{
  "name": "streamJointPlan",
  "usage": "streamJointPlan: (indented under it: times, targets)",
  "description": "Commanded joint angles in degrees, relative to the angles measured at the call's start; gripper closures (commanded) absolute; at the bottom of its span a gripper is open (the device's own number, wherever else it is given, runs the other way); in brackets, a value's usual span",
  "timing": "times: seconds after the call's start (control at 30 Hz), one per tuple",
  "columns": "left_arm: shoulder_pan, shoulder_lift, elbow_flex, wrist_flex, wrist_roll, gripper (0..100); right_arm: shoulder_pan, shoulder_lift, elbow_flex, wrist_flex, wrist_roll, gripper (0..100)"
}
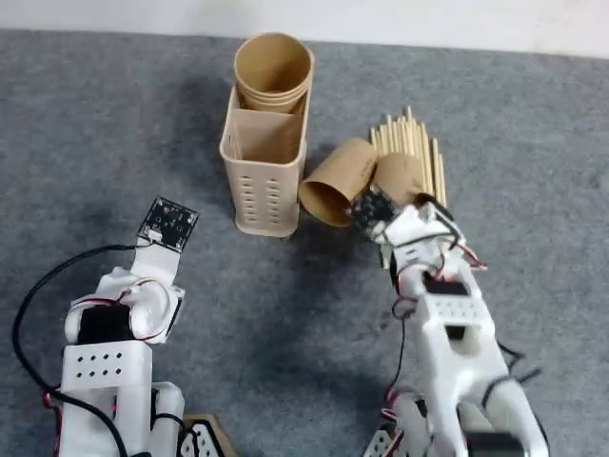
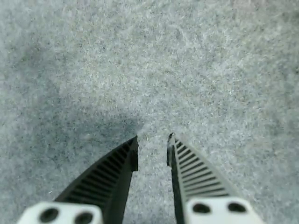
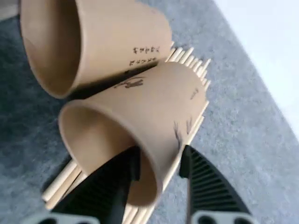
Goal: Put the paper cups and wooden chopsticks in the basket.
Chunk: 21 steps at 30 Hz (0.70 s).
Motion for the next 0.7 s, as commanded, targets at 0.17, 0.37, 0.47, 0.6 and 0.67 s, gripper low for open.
streamJointPlan:
  times: [0.17,0.37,0.47,0.6,0.67]
  targets:
    - [0.04,-0.4,-0.04,-1.85,-0.35,86,1.54,0.57,-21.05,22.02,-14.24,99.2]
    - [0.04,-0.57,2.24,-5.19,-0.35,86,1.98,-3.38,-46.11,50.33,-18.73,99.2]
    - [0.04,-0.75,2.24,-5.27,-0.35,86,1.71,-3.3,-61.58,59.65,-24.09,99.2]
    - [0.04,-0.75,2.33,-5.36,-0.35,86,-3.56,-3.3,-80.31,65.19,-33.32,99.2]
    - [0.04,-0.75,2.33,-5.36,-0.35,86,-8.66,-2.51,-86.55,65.36,-37.8,99.2]
